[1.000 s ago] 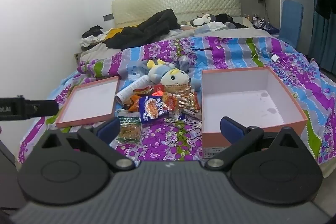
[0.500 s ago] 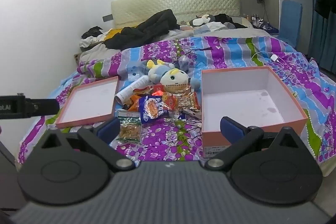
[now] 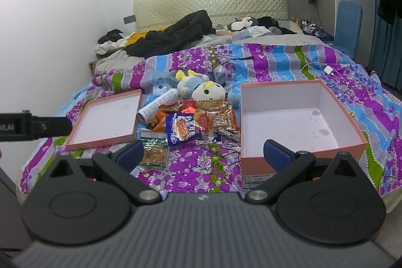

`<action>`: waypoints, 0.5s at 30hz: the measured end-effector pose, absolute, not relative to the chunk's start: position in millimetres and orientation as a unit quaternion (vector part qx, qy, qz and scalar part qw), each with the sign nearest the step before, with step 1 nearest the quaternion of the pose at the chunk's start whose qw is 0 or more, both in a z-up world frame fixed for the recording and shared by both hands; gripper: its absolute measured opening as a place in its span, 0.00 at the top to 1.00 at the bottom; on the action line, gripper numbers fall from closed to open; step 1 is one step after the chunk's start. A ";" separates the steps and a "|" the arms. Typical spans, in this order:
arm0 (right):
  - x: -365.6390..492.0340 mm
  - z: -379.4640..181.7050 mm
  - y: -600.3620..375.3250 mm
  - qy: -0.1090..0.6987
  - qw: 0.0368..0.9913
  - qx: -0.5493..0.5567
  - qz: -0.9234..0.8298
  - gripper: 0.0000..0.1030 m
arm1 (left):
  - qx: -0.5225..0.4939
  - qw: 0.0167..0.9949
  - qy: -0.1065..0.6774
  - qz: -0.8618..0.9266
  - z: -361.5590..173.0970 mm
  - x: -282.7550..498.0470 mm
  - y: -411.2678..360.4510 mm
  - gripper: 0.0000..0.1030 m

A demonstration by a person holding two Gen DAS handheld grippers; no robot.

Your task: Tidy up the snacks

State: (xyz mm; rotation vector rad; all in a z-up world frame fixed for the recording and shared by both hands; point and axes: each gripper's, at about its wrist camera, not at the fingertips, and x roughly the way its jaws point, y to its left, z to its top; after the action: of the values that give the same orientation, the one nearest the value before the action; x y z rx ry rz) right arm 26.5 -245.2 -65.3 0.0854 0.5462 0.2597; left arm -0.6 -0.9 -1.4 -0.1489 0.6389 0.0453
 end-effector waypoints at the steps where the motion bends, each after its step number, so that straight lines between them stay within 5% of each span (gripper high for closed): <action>1: 26.2 -64.4 -246.1 0.268 0.954 0.042 0.128 0.00 | -0.072 0.947 0.313 0.021 -1.7 -0.8 -1.3 0.00; 15: 22.2 -65.7 -245.7 0.268 0.955 0.047 0.120 0.00 | -0.079 0.946 0.314 0.023 -4.3 -2.6 -0.5 0.00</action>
State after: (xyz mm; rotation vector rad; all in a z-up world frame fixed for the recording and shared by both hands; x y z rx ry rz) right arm 22.2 -245.7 -65.7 0.0946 0.5448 0.2442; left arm -2.6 -0.5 -4.3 -0.1609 0.6395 0.0476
